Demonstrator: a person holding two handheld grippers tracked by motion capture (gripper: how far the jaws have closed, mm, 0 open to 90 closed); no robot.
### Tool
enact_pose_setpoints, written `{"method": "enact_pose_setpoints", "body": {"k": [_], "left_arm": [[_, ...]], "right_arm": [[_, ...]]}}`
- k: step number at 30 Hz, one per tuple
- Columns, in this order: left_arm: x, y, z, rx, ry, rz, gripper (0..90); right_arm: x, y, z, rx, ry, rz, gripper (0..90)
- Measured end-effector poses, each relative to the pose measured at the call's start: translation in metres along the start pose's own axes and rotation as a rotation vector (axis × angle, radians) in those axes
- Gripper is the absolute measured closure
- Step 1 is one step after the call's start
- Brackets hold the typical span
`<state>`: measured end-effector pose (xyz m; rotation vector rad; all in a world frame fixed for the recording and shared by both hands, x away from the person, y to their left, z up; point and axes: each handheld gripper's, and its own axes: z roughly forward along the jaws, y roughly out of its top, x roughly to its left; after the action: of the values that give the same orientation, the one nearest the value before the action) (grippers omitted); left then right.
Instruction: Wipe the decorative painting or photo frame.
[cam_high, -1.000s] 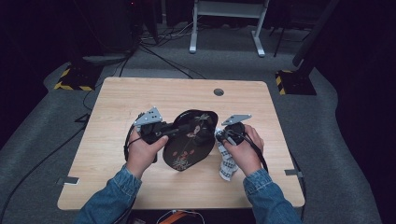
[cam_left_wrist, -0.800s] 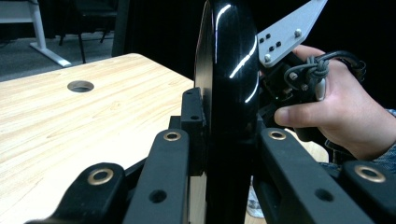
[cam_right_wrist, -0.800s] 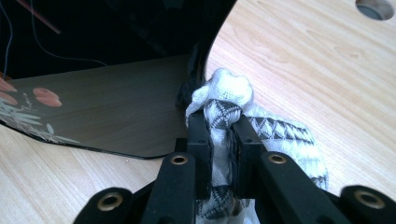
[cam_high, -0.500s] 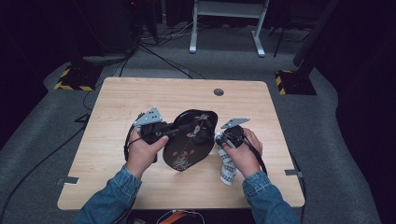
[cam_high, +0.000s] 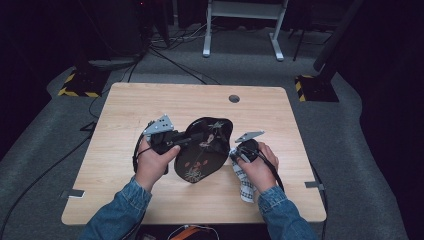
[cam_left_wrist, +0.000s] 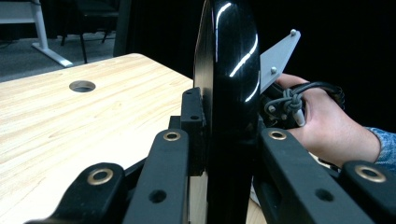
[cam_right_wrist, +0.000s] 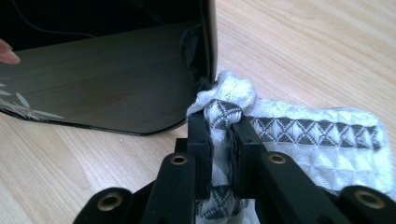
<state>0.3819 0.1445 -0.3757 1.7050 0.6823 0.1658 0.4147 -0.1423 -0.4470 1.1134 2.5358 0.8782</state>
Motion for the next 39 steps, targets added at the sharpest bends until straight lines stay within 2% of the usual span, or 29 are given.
{"method": "enact_pose_setpoints", "body": {"k": [18, 29, 35, 36, 37, 39], "left_arm": [[0.000, -0.001, 0.000, -0.003, 0.003, 0.004, 79.7], [0.000, -0.001, 0.000, -0.003, 0.002, 0.003, 79.8], [0.000, -0.001, 0.000, -0.002, 0.002, 0.004, 79.8], [0.000, -0.001, 0.000, -0.003, 0.001, 0.004, 79.7], [0.000, -0.001, 0.000, -0.002, 0.000, 0.002, 79.7], [0.000, -0.001, 0.000, 0.000, -0.001, 0.003, 79.7]], "right_arm": [[0.011, -0.012, 0.020, 0.070, 0.034, -0.017, 81.6], [0.017, -0.013, 0.024, 0.106, 0.047, -0.042, 81.5], [0.025, -0.013, 0.023, 0.129, 0.092, -0.057, 81.5], [0.028, -0.012, 0.024, 0.118, 0.138, -0.046, 81.5], [0.030, -0.012, 0.024, 0.114, 0.155, -0.049, 81.5], [0.035, -0.010, 0.021, 0.112, 0.139, -0.080, 81.4]]}}
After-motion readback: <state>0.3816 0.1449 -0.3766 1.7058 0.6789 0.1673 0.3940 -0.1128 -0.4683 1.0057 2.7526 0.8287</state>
